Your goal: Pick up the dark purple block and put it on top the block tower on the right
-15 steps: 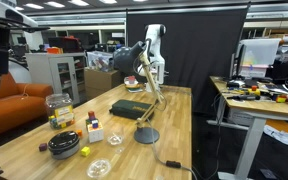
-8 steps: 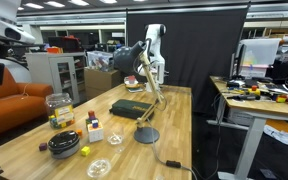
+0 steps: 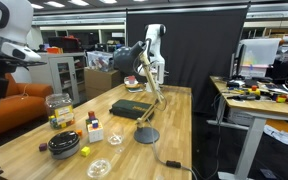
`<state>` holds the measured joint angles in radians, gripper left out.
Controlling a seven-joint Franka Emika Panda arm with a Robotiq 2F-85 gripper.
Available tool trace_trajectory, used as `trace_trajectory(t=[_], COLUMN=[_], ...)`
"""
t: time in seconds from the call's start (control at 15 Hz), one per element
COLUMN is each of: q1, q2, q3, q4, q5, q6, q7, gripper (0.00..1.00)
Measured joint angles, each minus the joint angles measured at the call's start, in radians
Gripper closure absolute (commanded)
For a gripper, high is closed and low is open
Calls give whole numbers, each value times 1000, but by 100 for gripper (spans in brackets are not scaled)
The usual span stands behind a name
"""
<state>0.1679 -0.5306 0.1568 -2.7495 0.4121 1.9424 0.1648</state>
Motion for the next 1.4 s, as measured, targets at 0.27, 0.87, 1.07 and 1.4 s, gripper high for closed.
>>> trace_trajectory(t=[0.27,0.87,1.07,1.4], q1=[0,7,10,13], q2=[-1,54,133,229], q3=[0,20,73,127], q4=[2,0,-5,-7], q5=[0,57,84,84], q6=[0,51,155,268], q7=[2,85,240,372], gripper=[0,0,0,0])
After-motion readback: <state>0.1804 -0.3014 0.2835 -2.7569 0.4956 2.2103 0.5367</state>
